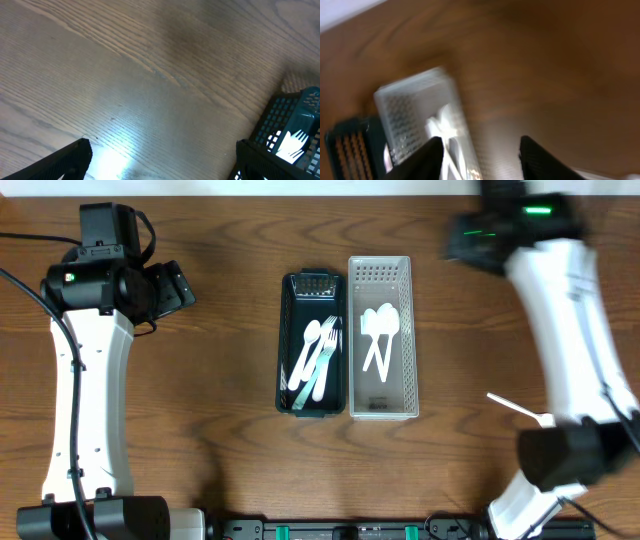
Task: Pack container
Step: 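Carry the white spoon with the right gripper into the grey basket, then move the right gripper to the last white spoon and grasp it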
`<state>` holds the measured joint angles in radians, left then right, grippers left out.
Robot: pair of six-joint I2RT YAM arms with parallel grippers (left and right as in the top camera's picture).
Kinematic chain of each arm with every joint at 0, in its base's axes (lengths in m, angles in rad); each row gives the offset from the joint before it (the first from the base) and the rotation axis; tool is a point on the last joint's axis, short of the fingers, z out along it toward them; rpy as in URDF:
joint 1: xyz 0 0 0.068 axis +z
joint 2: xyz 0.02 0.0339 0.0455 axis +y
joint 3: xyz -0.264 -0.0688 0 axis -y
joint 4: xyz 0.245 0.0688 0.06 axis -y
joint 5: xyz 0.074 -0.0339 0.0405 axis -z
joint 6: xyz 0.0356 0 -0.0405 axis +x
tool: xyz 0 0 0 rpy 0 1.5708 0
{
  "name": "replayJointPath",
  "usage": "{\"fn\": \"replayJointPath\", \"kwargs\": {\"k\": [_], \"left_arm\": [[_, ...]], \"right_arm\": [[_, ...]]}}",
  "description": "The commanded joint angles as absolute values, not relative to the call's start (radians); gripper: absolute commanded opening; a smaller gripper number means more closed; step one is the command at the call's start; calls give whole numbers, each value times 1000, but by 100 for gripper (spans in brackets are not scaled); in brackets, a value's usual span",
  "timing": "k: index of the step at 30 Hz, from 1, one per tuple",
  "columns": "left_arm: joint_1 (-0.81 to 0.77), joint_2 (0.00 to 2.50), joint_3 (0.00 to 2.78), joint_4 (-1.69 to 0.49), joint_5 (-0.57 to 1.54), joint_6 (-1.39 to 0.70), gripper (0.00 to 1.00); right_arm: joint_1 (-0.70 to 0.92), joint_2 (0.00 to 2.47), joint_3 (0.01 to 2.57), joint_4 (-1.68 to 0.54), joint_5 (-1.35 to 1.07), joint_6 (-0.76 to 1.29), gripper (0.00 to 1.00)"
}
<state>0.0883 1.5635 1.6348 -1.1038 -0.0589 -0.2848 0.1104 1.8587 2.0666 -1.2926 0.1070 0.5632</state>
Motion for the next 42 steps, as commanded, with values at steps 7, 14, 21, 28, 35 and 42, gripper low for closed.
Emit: {"fn": "replayJointPath", "kwargs": {"k": [7, 14, 21, 28, 35, 42], "left_arm": [[91, 1571, 1627, -1110, -61, -286, 94], [91, 1571, 1627, -1110, -61, -286, 94], [91, 1571, 1627, -1114, -61, -286, 94], [91, 1571, 1627, -1114, -61, -286, 94], [91, 1571, 1627, -1114, -61, -286, 94], [91, 1571, 1627, -1114, -61, -286, 94]], "right_arm": [[-196, 1833, 1951, -1589, 76, 1190, 74], [-254, 1833, 1629, -1458, 44, 1393, 79], [-319, 1833, 1347, -1186, 53, 1454, 84], [-379, 1833, 1205, -1070, 56, 1450, 87], [-391, 1833, 1081, -934, 72, 1407, 88], [-392, 1833, 1010, -836, 91, 1393, 87]]}}
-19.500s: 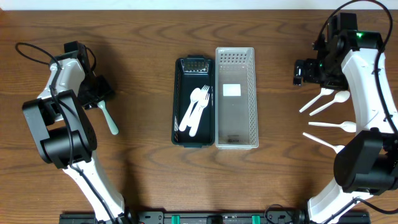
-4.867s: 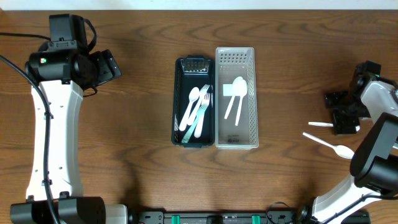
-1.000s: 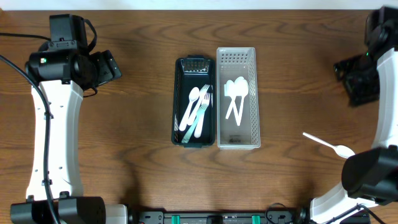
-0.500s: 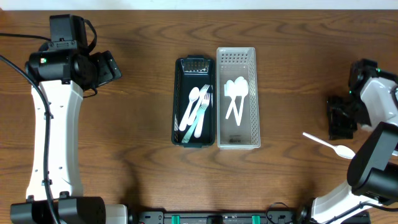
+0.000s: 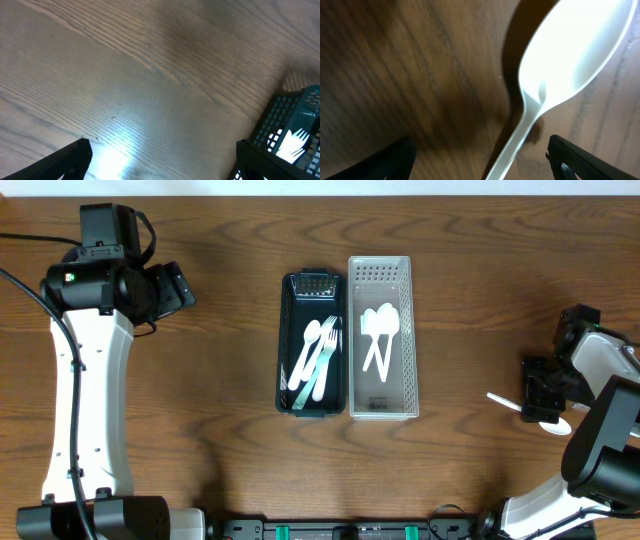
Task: Pack container
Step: 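Move the right gripper to the last white spoon and grasp it, then place the last white spoon with the right gripper into the grey basket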
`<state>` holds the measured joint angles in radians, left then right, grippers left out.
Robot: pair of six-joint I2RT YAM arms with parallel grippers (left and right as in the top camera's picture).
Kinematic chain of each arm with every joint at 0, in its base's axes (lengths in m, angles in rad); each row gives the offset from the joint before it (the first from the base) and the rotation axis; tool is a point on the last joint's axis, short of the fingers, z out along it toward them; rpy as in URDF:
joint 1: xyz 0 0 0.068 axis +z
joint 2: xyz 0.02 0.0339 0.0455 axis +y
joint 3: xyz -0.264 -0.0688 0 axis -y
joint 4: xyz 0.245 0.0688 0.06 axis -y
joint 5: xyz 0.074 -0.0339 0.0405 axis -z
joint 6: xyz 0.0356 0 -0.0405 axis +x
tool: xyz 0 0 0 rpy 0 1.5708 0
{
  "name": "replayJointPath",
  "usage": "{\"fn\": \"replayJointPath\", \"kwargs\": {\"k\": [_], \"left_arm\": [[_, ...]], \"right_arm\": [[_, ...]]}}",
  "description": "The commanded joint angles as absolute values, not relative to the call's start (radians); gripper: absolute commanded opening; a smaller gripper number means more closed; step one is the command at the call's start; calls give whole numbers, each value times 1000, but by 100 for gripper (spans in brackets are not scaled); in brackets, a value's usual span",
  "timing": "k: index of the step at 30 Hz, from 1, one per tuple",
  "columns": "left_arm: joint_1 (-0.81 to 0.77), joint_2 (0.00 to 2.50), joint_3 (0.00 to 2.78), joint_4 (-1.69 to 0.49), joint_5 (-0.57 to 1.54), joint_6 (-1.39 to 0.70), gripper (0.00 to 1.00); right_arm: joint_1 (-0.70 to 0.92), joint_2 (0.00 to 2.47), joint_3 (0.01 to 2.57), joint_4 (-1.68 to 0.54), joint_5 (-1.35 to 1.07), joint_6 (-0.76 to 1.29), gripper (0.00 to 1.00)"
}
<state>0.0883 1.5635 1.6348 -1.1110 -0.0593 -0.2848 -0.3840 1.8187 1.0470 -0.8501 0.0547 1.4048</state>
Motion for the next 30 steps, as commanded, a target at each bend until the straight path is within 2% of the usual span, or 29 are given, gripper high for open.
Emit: {"fn": "replayJointPath", "kwargs": {"k": [1, 3, 6, 9, 10, 14, 17, 22, 30], "left_arm": [[91, 1571, 1627, -1114, -61, -286, 95], [91, 1571, 1627, -1114, -61, -286, 94], [91, 1571, 1627, -1114, -61, -286, 94], [91, 1571, 1627, -1114, -60, -286, 94], [91, 1571, 1627, -1114, -60, -286, 94], [91, 1571, 1627, -1114, -61, -286, 94], [91, 1571, 1627, -1114, -61, -286, 94], [91, 1571, 1627, -1114, -61, -286, 94], [91, 1571, 1627, -1113, -61, -286, 94]], "right_arm": [[-392, 1833, 1006, -826, 98, 1386, 85], [-392, 1833, 1002, -818, 122, 1382, 75], [-392, 1833, 999, -820, 151, 1382, 66], [-392, 1833, 999, -822, 154, 1382, 38], [-392, 1833, 999, -822, 154, 1382, 31], [-392, 1833, 998, -823, 154, 1371, 18], [-392, 1833, 999, -823, 153, 1362, 1], [-392, 1833, 999, -823, 153, 1326, 1], [-360, 1823, 1046, -857, 146, 1053, 1]]}}
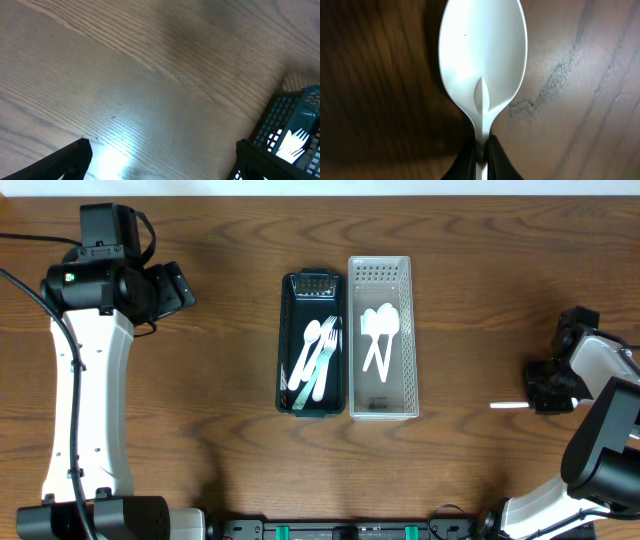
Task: Pack container
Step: 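Place the last white spoon with the right gripper into the grey basket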
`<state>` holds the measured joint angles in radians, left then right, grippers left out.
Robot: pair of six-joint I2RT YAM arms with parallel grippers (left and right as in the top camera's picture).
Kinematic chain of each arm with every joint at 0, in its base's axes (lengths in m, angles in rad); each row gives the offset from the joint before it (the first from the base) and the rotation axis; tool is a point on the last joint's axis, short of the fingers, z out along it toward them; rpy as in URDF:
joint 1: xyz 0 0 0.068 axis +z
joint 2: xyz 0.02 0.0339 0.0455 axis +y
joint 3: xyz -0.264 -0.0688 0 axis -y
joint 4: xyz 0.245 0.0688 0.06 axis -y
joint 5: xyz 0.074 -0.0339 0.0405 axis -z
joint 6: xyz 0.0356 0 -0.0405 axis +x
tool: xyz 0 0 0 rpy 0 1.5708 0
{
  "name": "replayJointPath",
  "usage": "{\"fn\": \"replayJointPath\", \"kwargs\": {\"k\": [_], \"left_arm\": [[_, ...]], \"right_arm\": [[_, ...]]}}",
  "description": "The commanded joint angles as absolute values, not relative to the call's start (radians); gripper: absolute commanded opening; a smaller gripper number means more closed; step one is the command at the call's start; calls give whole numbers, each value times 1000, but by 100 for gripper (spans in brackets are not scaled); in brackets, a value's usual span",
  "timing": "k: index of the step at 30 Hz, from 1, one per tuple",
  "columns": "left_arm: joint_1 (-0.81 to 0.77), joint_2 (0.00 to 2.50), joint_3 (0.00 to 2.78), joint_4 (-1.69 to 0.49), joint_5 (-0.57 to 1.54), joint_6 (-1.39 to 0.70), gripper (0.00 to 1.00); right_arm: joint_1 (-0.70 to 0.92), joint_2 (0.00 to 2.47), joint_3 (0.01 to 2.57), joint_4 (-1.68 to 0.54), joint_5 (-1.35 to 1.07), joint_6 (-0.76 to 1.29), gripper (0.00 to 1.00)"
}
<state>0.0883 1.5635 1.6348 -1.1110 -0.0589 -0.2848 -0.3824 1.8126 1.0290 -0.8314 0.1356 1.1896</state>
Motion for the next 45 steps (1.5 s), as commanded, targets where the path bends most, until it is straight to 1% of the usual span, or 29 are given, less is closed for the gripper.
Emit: {"fn": "replayJointPath", "kwargs": {"k": [1, 4, 7, 11, 14, 17, 20, 26, 34, 39, 41, 42, 43, 44, 45], "left_arm": [[91, 1571, 1627, -1113, -61, -286, 94], [91, 1571, 1627, -1113, -61, -286, 94], [91, 1571, 1627, -1113, -61, -286, 94], [91, 1571, 1627, -1113, -61, -286, 94], [91, 1571, 1627, -1114, -61, -286, 94], [91, 1571, 1627, -1114, -61, -286, 94], [91, 1571, 1627, -1114, -61, -286, 94], [91, 1571, 1627, -1114, -61, -286, 94], [91, 1571, 1627, -1115, -61, -286, 94], [91, 1571, 1627, -1118, -61, -286, 94], [91, 1571, 1627, -1120, -61, -286, 94], [91, 1571, 1627, -1119, -61, -286, 94], [91, 1571, 1627, -1118, -61, -286, 94], [91, 1571, 1627, -1118, -61, -286, 94], [91, 1571, 1627, -1118, -61, -286, 94]], "right_arm": [[-348, 1818, 1065, -873, 152, 1031, 1], [-292, 1785, 1165, -934, 154, 934, 1], [-208, 1748, 1296, -980, 144, 795, 1], [-72, 1722, 1503, -1008, 6, 531, 1], [33, 1723, 1643, -1071, -56, 468, 1], [133, 1723, 1715, -1102, -56, 451, 1], [241, 1728, 1725, -1097, -26, 458, 1], [368, 1832, 1725, -1111, -4, 457, 1], [421, 2050, 1724, -1118, -36, 428, 2], [427, 2142, 1724, -1130, -64, 393, 3], [427, 2144, 1724, -1120, -57, 367, 10], [427, 2140, 1726, -1113, -56, 350, 20], [427, 2136, 1732, -1107, -56, 330, 27], [427, 2134, 1742, -1107, -56, 314, 31], [427, 2130, 1757, -1111, -55, 299, 33]]}}
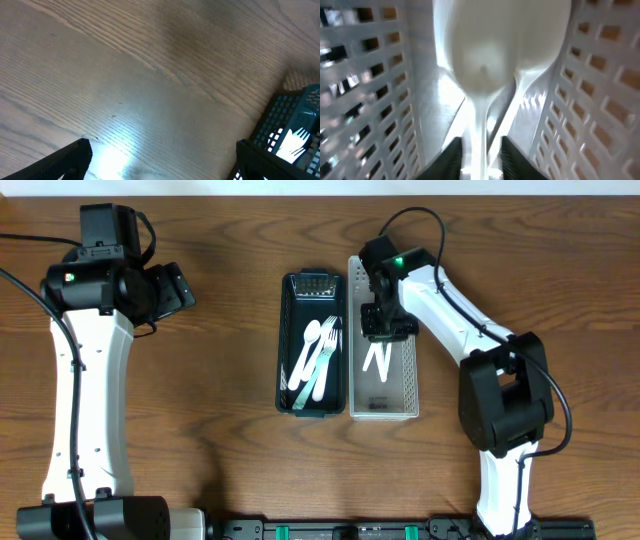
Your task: Pack container
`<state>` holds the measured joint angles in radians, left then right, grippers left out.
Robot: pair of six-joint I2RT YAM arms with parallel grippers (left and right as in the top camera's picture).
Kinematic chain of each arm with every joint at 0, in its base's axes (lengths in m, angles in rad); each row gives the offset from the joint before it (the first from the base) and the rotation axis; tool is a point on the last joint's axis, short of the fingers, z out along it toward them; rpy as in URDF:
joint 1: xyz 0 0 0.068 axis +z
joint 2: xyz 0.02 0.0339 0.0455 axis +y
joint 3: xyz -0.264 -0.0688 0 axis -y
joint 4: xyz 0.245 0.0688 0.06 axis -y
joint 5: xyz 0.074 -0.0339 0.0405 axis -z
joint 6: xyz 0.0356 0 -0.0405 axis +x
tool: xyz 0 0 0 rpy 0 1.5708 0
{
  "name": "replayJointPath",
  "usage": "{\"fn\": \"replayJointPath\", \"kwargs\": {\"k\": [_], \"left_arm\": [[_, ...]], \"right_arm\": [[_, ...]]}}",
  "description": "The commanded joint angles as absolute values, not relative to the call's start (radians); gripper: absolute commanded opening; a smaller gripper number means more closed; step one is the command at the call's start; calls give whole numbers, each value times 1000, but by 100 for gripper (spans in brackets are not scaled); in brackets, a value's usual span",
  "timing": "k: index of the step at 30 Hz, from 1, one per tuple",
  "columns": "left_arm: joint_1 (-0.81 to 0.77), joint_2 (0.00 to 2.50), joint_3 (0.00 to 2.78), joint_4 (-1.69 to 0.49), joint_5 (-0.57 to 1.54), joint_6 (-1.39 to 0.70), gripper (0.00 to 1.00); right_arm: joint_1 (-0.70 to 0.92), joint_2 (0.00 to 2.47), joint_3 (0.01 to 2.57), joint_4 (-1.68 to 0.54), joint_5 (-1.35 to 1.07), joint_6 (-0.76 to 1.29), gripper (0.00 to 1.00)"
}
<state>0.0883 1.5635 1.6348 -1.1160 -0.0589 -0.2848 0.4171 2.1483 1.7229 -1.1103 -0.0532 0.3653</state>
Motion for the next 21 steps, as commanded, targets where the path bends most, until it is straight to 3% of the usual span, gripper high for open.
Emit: {"fn": "replayJointPath", "kwargs": {"k": [1, 7, 21], "left_arm": [[91, 1571, 1627, -1118, -61, -286, 94], [70, 1557, 1627, -1155, -88, -256, 94], [-151, 1333, 1470, -1168, -208, -256, 95]], "right_arm": [[426, 2125, 1775, -1116, -52, 288, 34], [409, 2022, 1838, -1077, 65, 253, 35], [317, 1777, 1836, -979, 271, 257, 31]]}}
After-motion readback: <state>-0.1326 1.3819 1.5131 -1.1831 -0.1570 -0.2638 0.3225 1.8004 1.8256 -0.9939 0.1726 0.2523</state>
